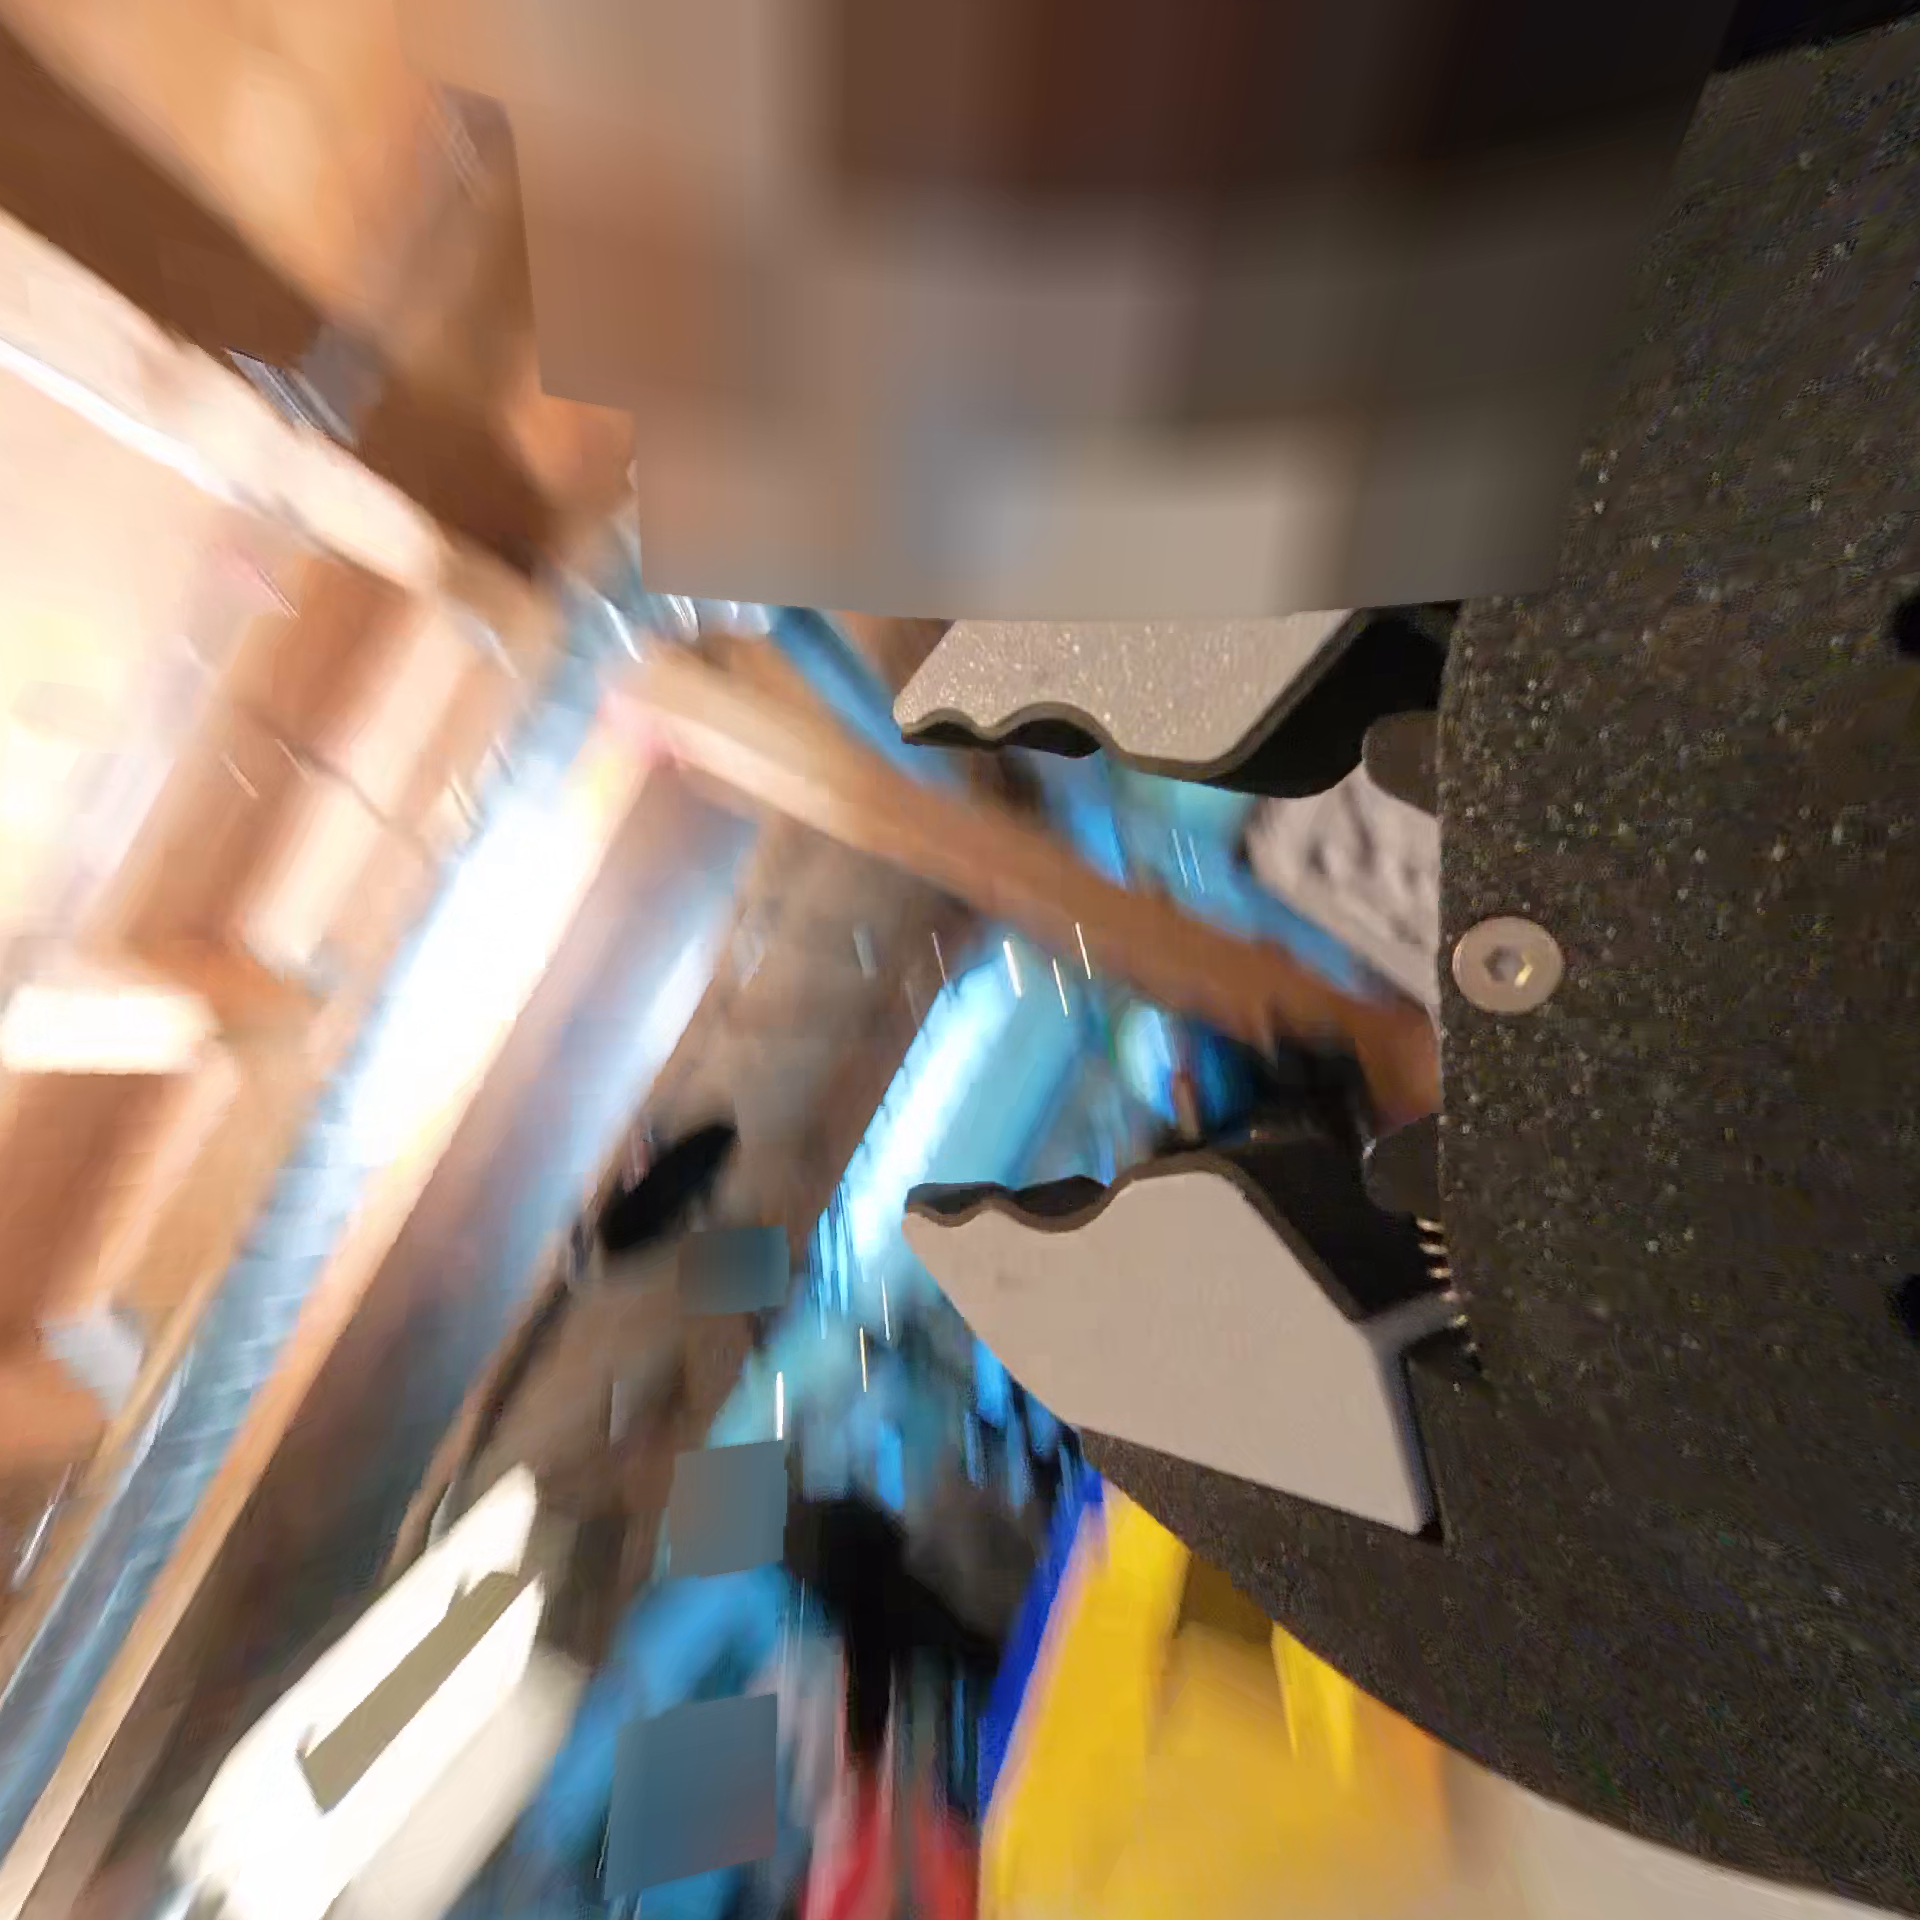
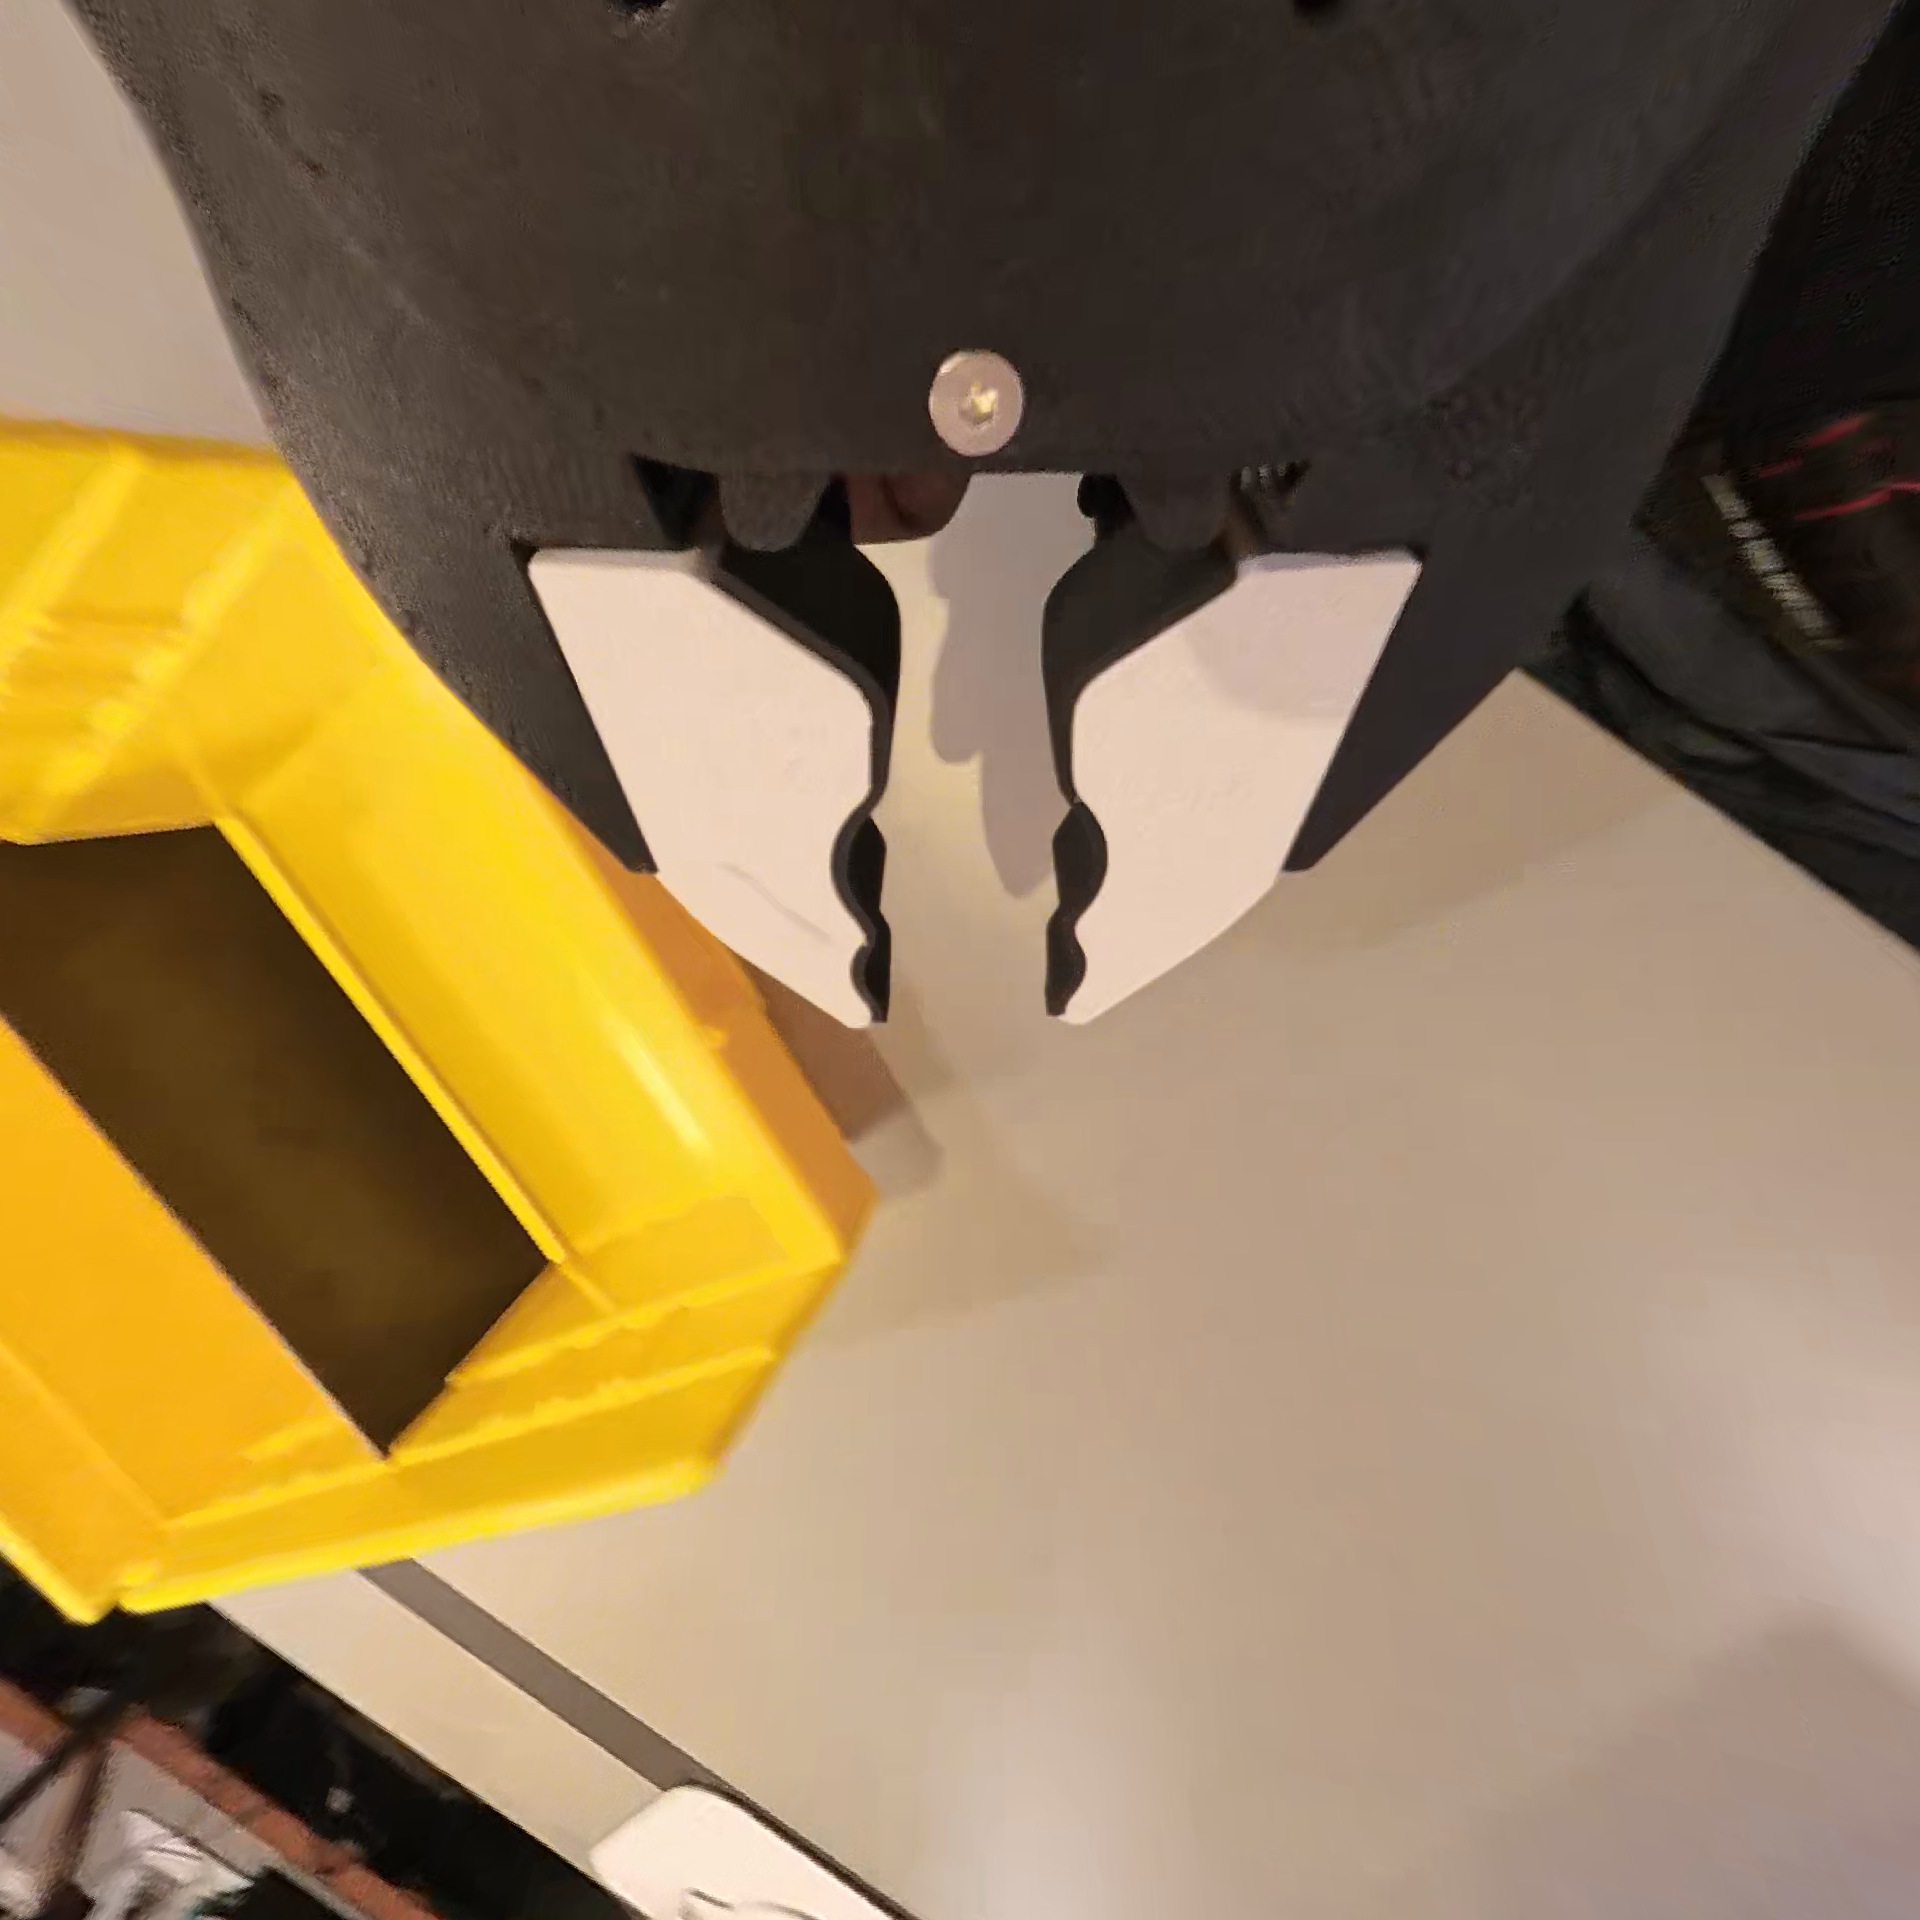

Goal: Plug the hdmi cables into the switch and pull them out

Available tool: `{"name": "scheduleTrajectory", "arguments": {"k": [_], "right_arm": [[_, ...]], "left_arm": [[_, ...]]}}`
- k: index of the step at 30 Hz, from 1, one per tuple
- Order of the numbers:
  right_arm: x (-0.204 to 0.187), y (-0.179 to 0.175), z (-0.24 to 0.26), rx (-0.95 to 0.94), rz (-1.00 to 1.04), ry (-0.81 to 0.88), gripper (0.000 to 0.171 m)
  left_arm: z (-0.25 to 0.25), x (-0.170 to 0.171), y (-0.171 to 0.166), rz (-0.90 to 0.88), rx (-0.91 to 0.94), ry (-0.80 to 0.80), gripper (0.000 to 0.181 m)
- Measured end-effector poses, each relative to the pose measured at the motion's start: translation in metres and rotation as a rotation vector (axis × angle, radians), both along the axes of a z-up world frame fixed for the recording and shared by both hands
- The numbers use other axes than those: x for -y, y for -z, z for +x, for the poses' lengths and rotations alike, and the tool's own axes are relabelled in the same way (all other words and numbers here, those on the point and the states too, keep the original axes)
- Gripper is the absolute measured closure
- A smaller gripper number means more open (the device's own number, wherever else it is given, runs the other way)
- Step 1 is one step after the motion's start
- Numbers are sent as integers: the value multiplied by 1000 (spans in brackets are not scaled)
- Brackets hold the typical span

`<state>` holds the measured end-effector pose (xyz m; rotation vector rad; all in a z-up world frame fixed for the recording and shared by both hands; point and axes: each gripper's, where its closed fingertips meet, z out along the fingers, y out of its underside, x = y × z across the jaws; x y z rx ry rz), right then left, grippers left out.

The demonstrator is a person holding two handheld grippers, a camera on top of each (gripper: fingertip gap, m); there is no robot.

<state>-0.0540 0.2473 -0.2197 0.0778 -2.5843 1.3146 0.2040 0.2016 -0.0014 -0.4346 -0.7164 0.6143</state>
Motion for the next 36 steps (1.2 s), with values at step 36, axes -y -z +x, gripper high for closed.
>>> {"name": "scheduleTrajectory", "arguments": {"k": [36], "right_arm": [[-17,-3,-87,-137,2,29,144]], "left_arm": [[129,316,135,-795,1261,-891,123]]}}
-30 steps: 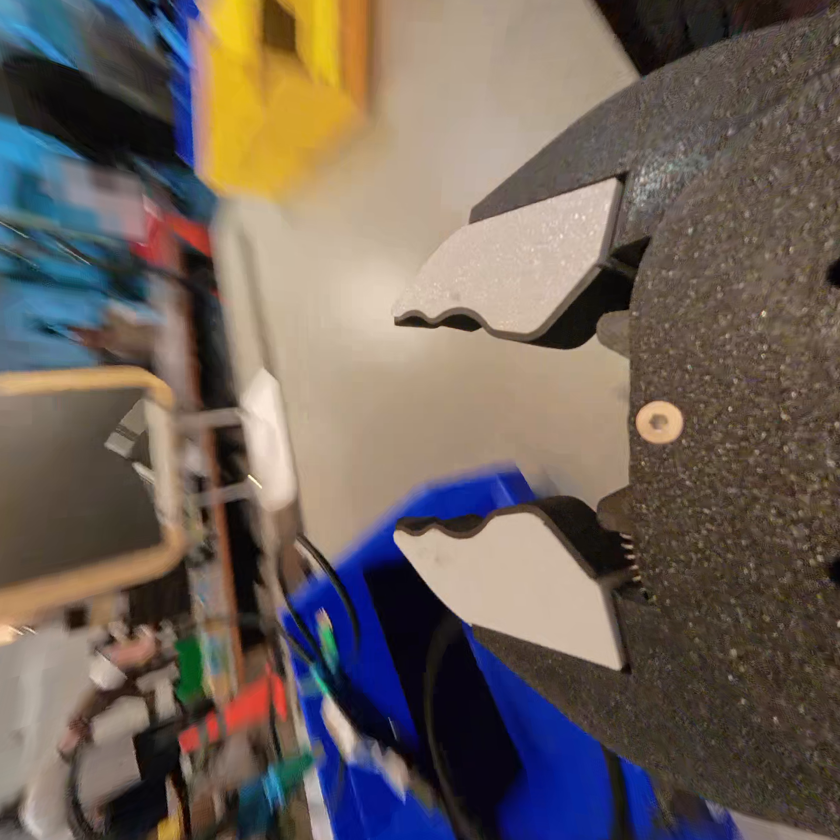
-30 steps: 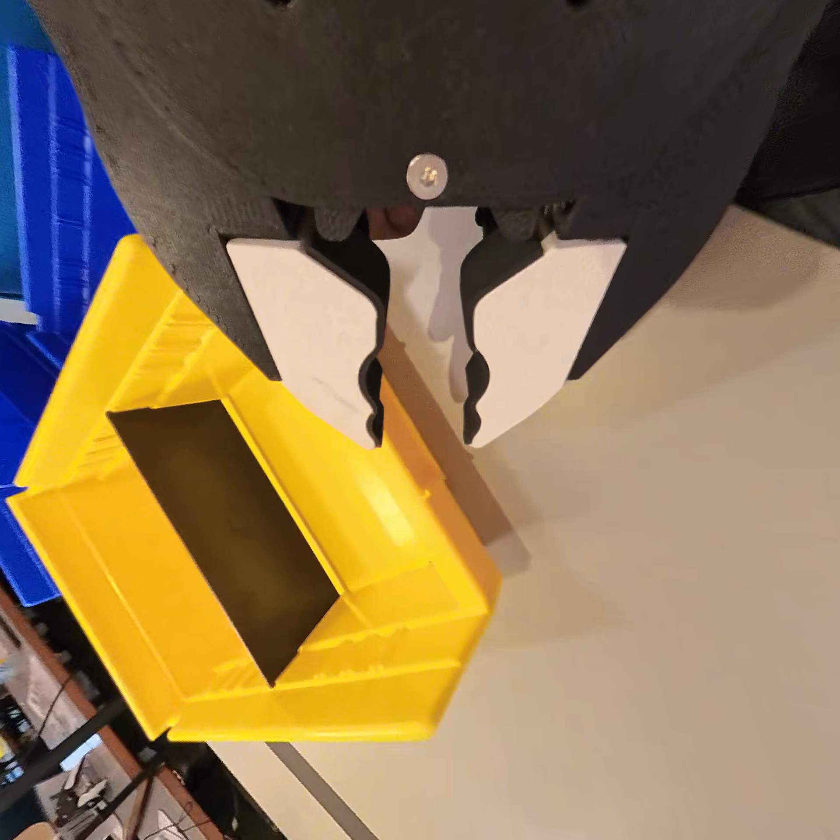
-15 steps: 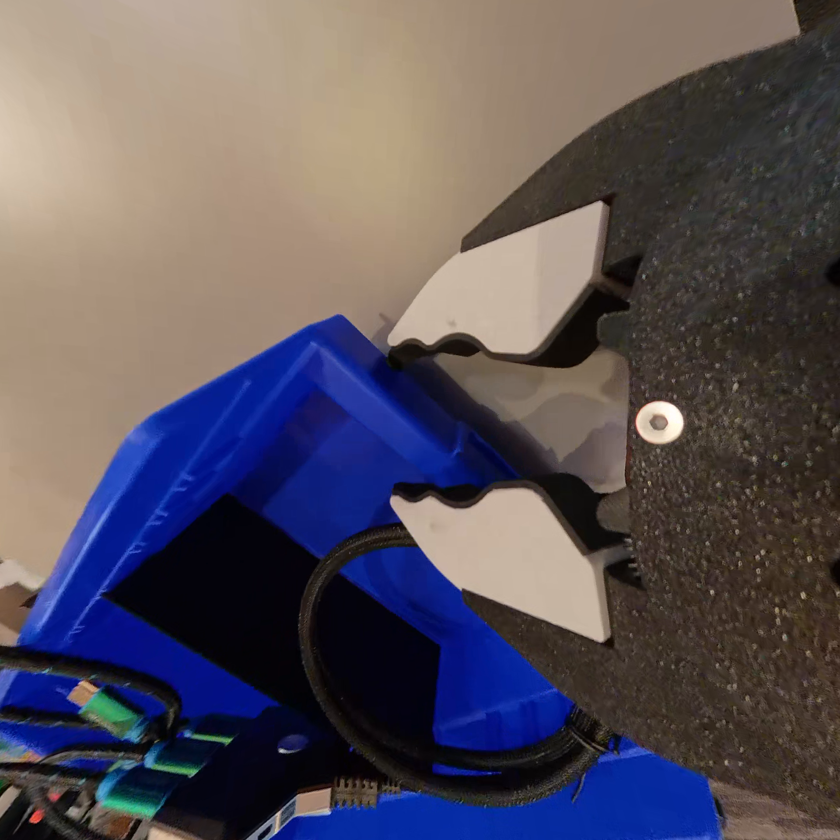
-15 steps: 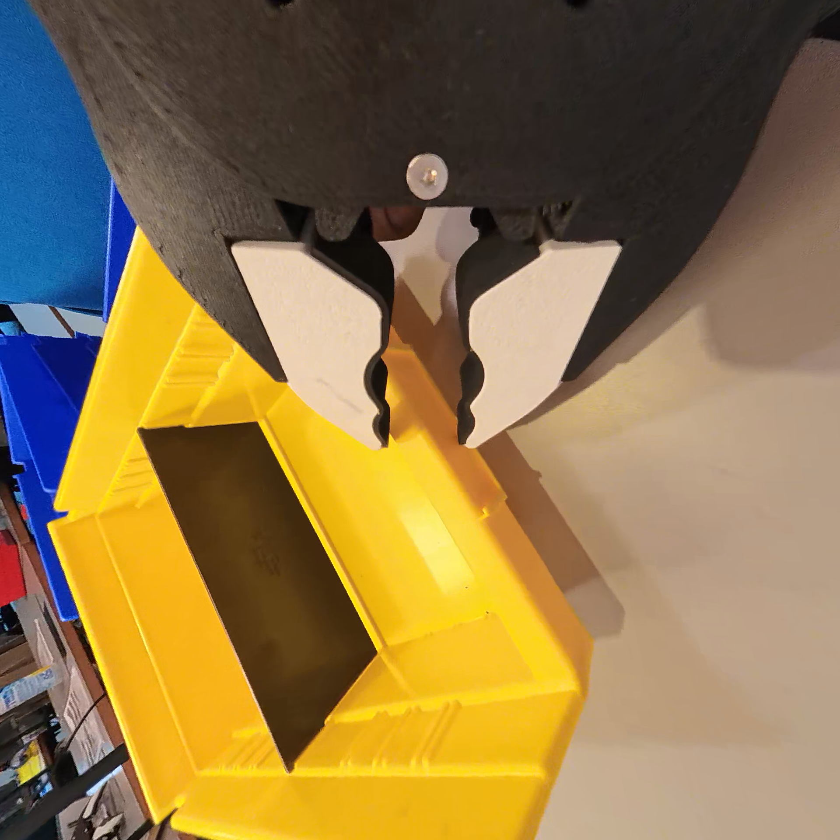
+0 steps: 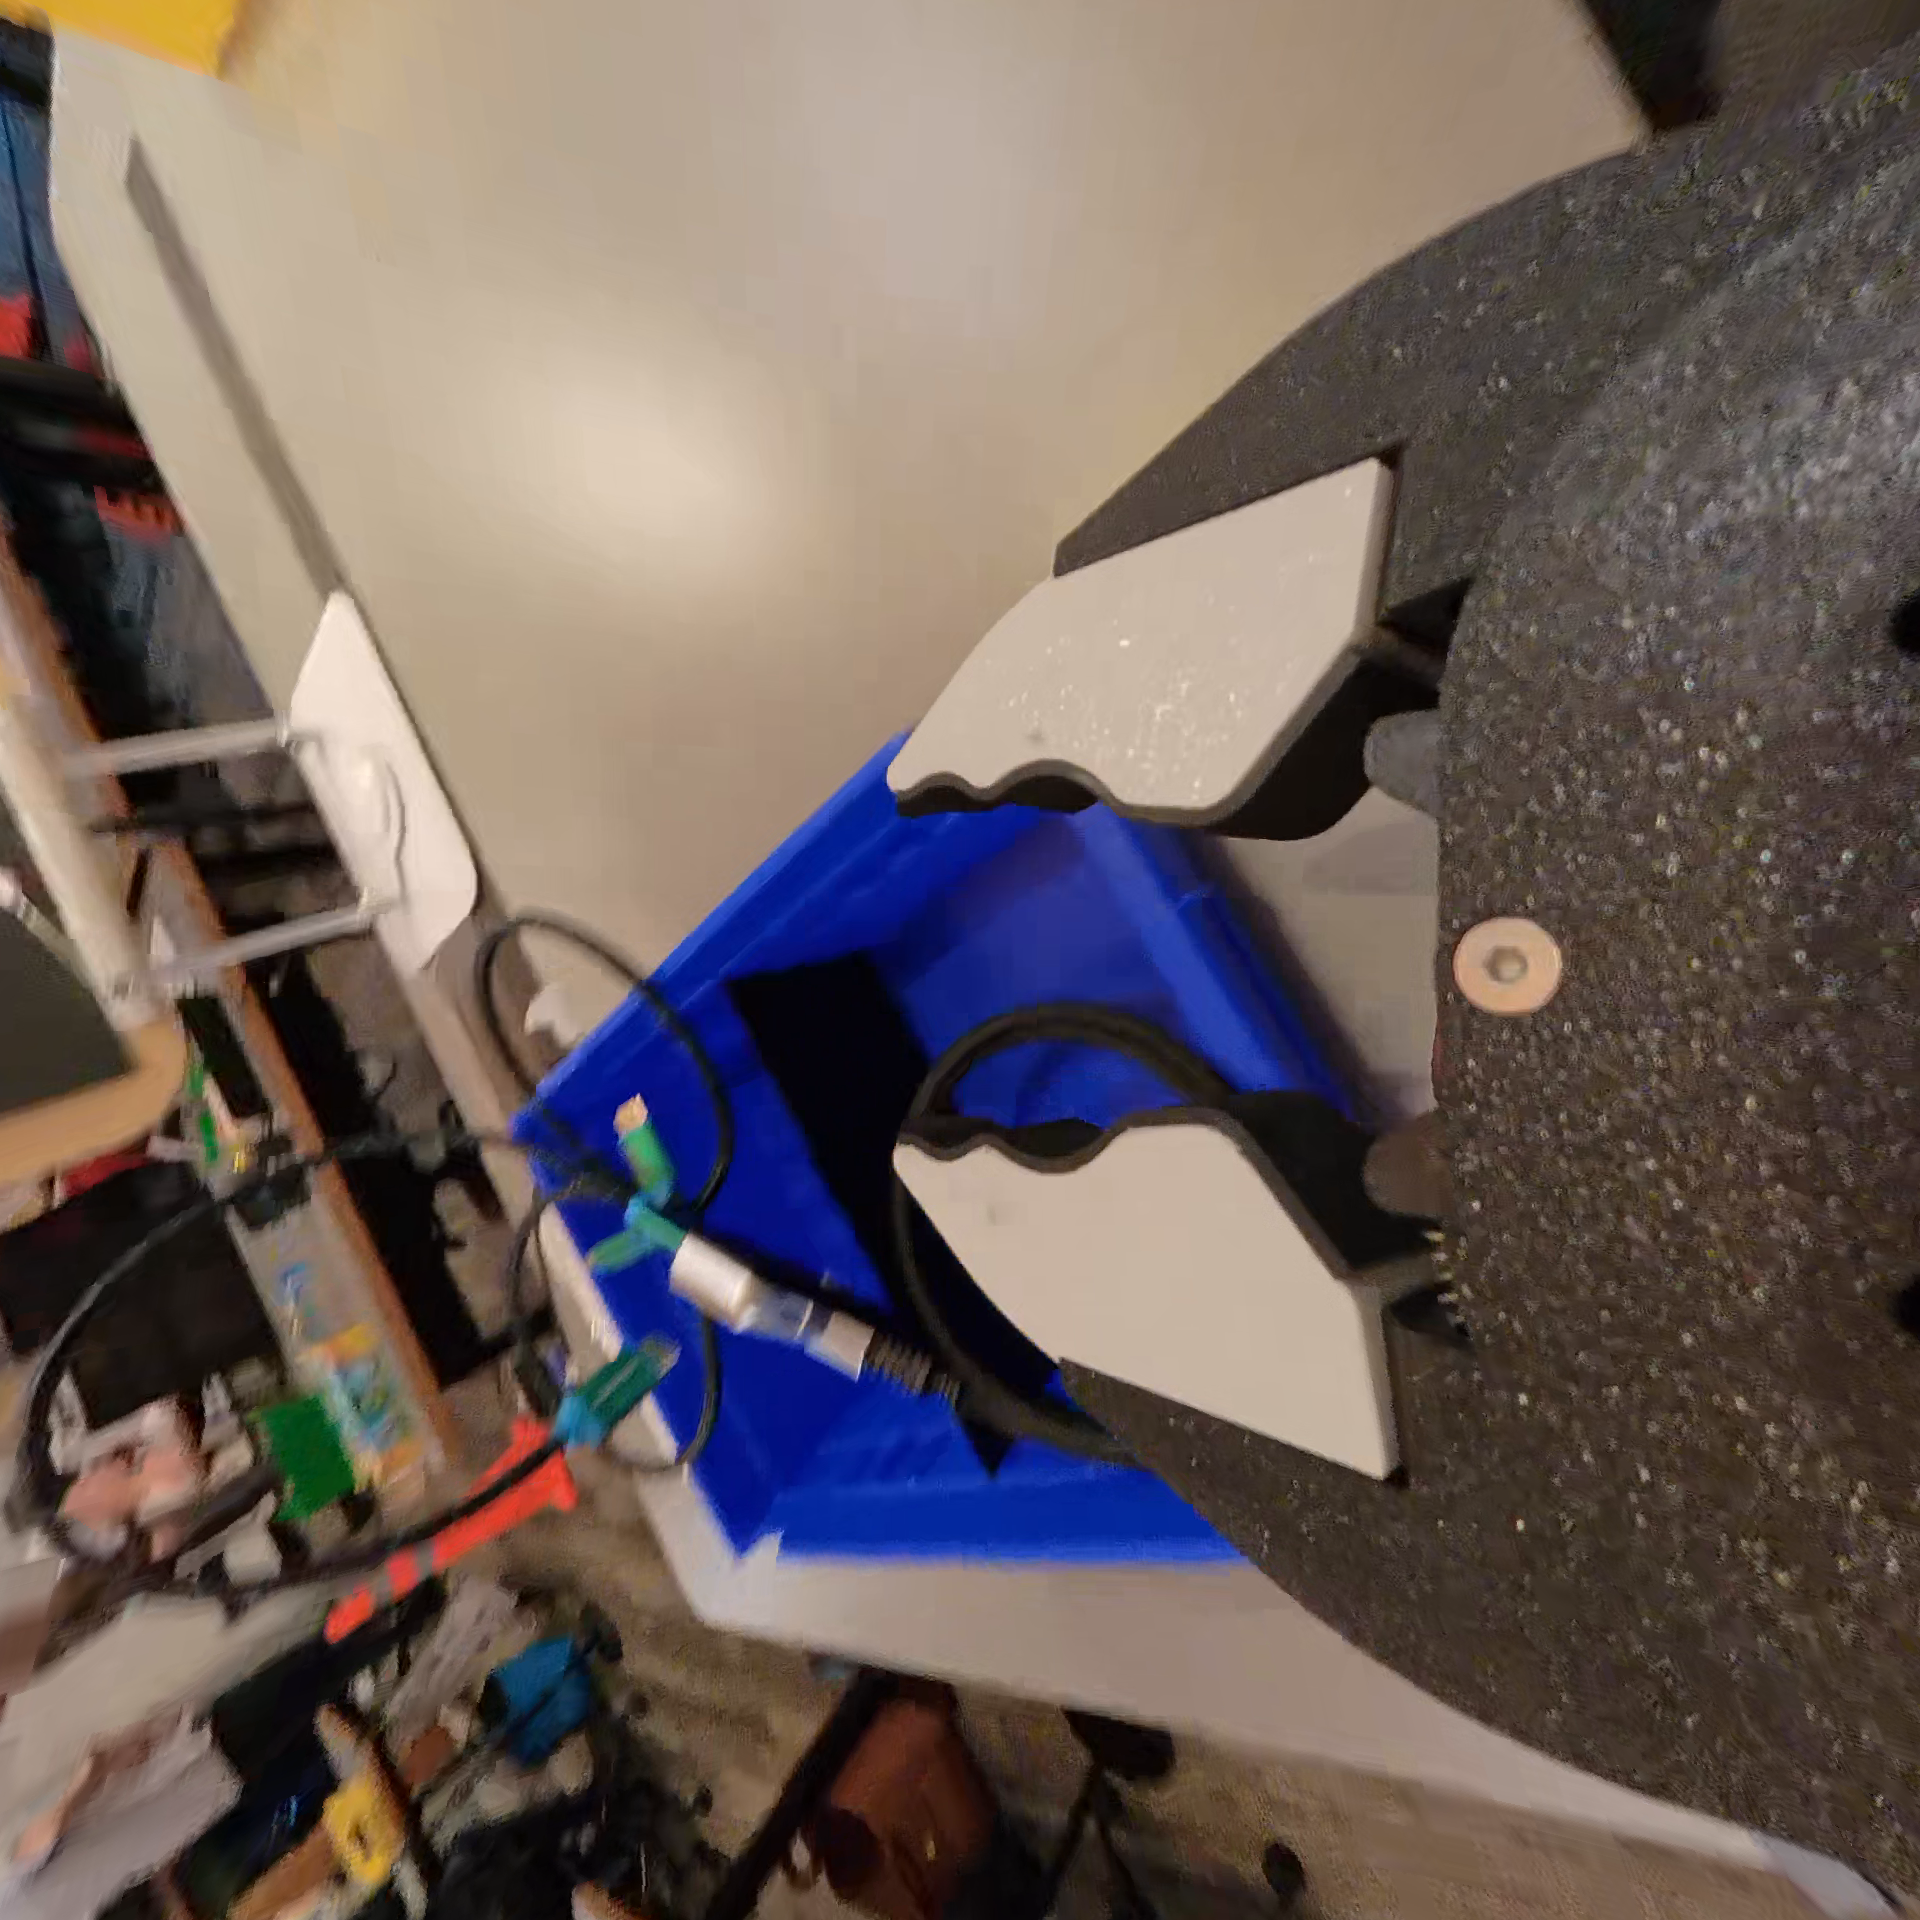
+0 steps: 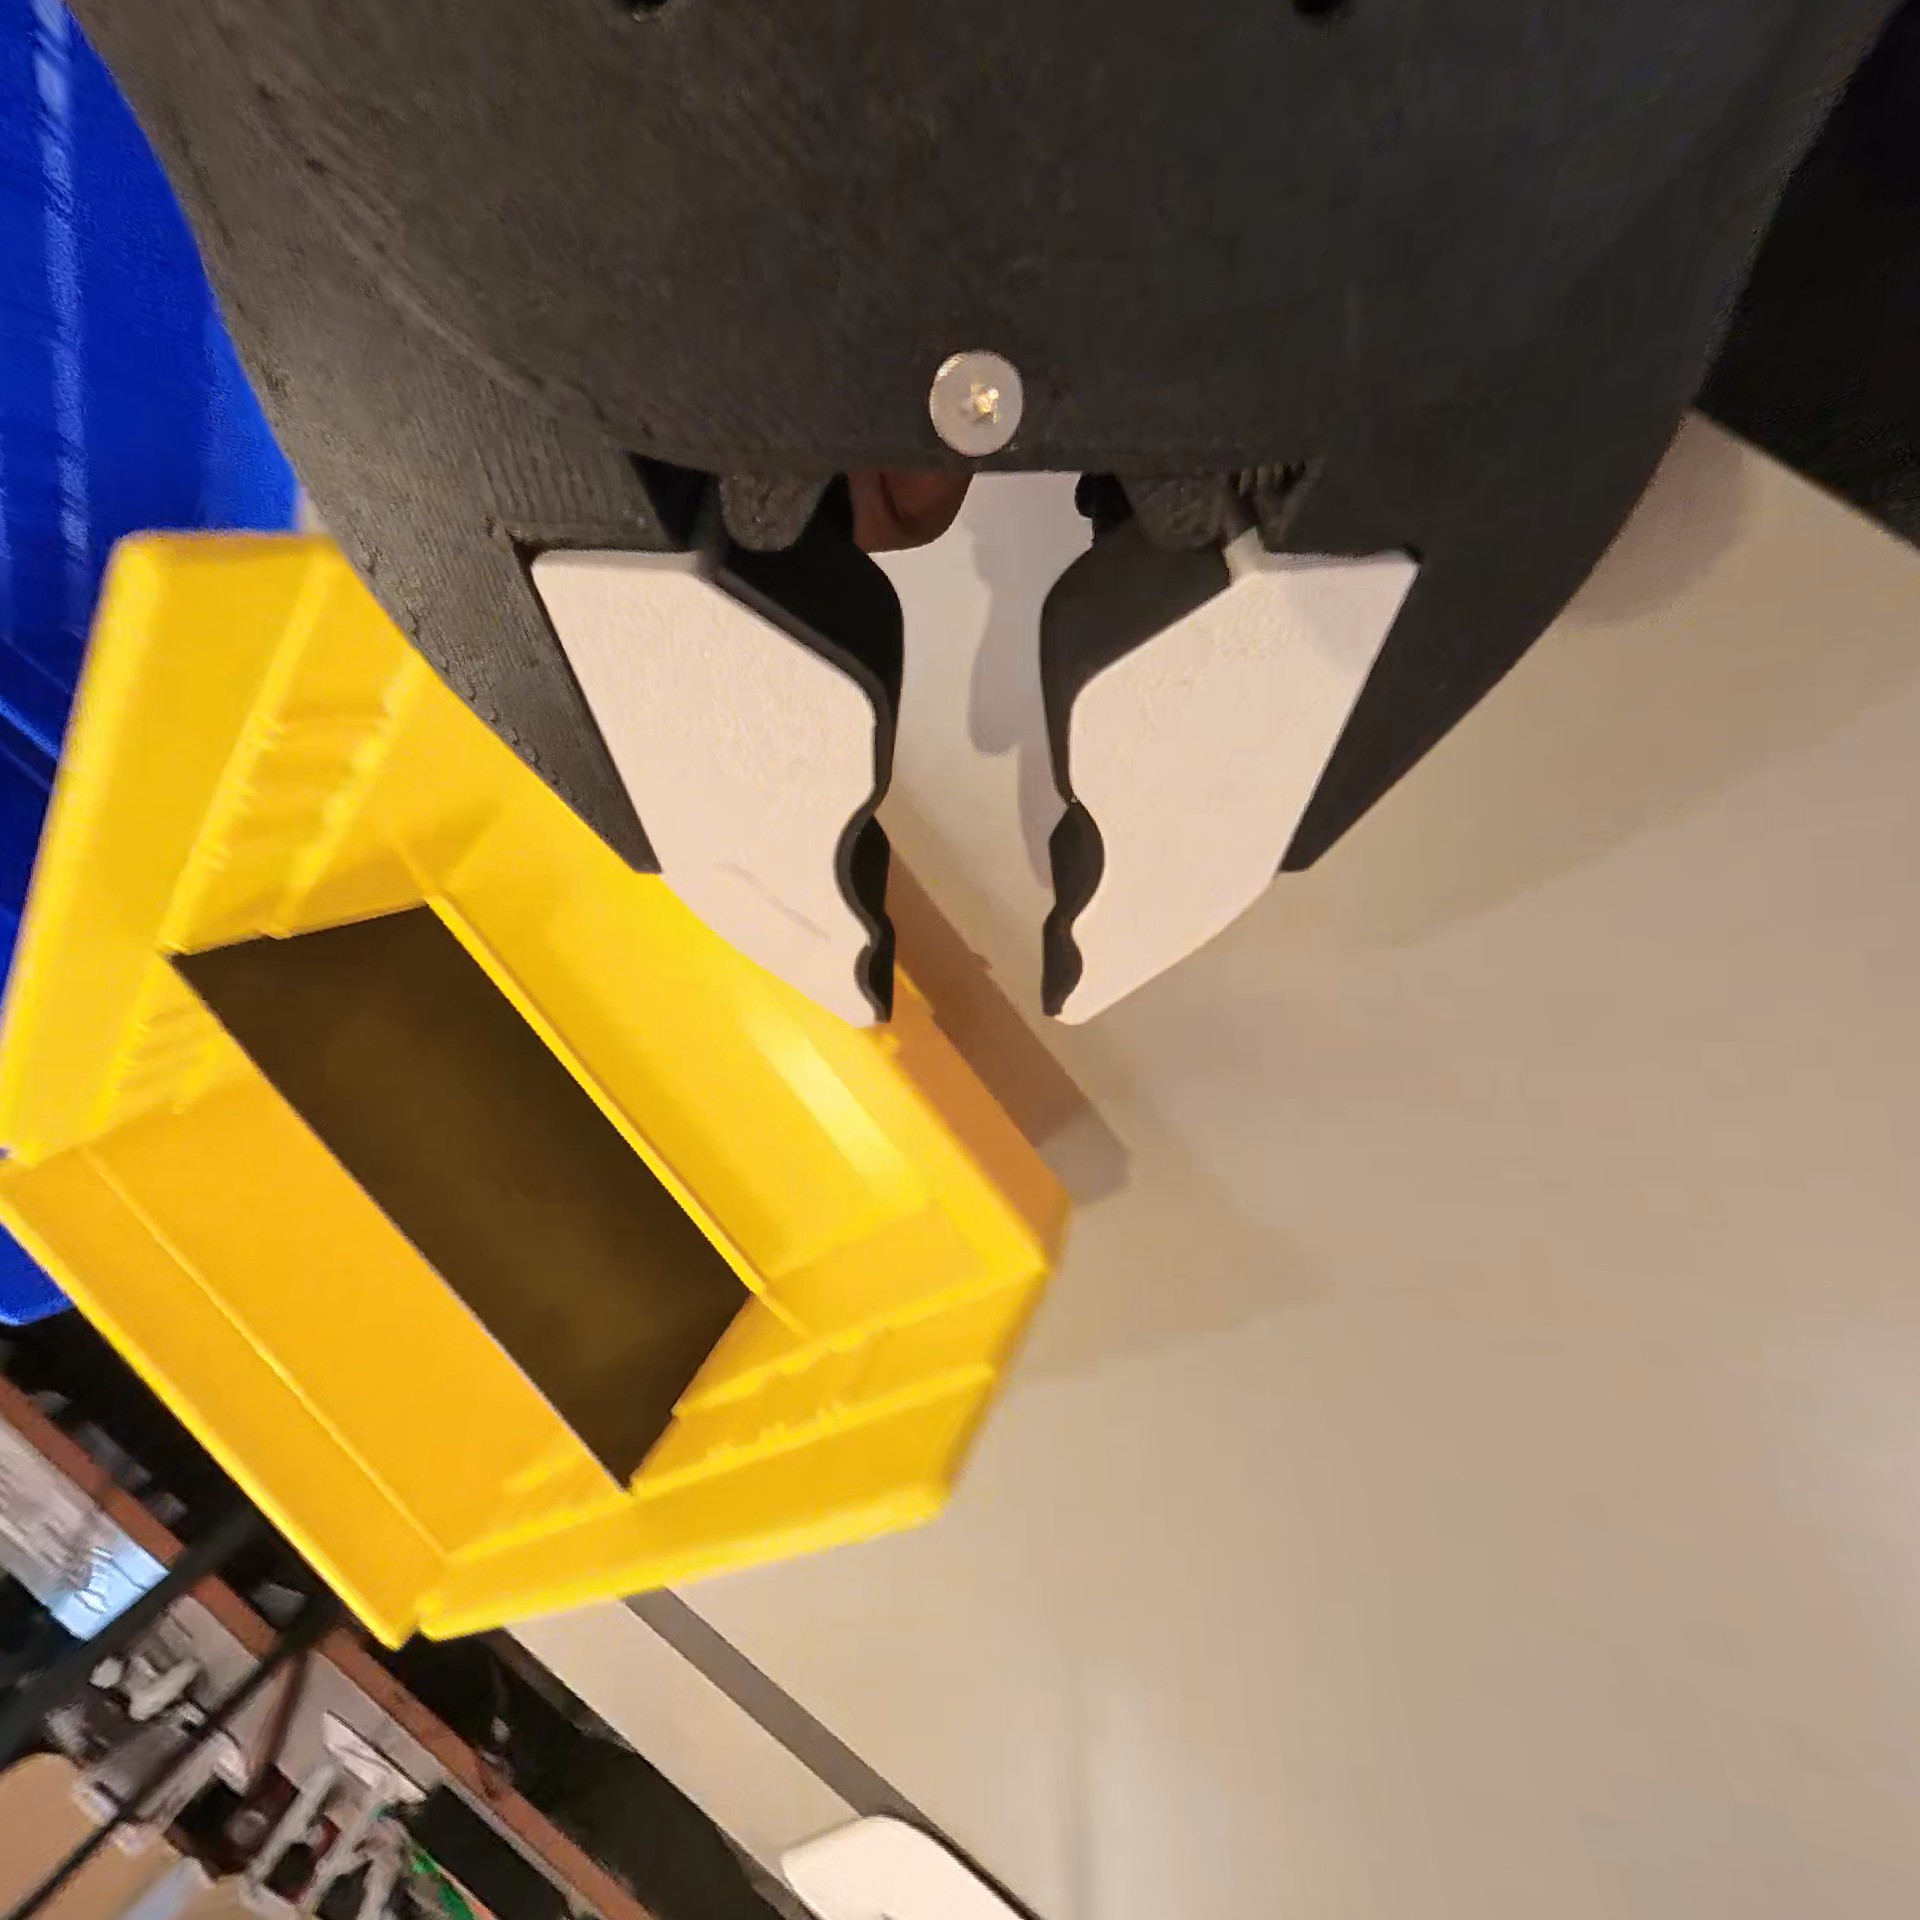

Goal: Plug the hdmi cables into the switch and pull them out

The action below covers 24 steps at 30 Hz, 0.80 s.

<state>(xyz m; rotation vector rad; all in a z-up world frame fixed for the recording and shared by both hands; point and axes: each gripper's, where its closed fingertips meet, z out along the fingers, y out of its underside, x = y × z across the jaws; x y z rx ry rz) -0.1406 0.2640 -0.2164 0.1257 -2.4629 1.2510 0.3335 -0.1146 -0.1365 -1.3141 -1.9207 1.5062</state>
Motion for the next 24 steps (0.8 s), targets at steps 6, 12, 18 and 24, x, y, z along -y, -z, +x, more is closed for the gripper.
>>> {"name": "scheduleTrajectory", "arguments": {"k": [6,12,18,24], "right_arm": [[21,14,35,79,-13,-111,142],[25,22,39,127,-10,-140,142],[24,39,40,157,8,-150,142],[23,39,38,161,-9,-144,142]], "left_arm": [[-11,98,16,-74,288,-250,119],[-25,152,47,-129,612,-253,123],[-29,175,54,-156,694,-233,157],[-24,172,21,-226,652,-214,159]]}}
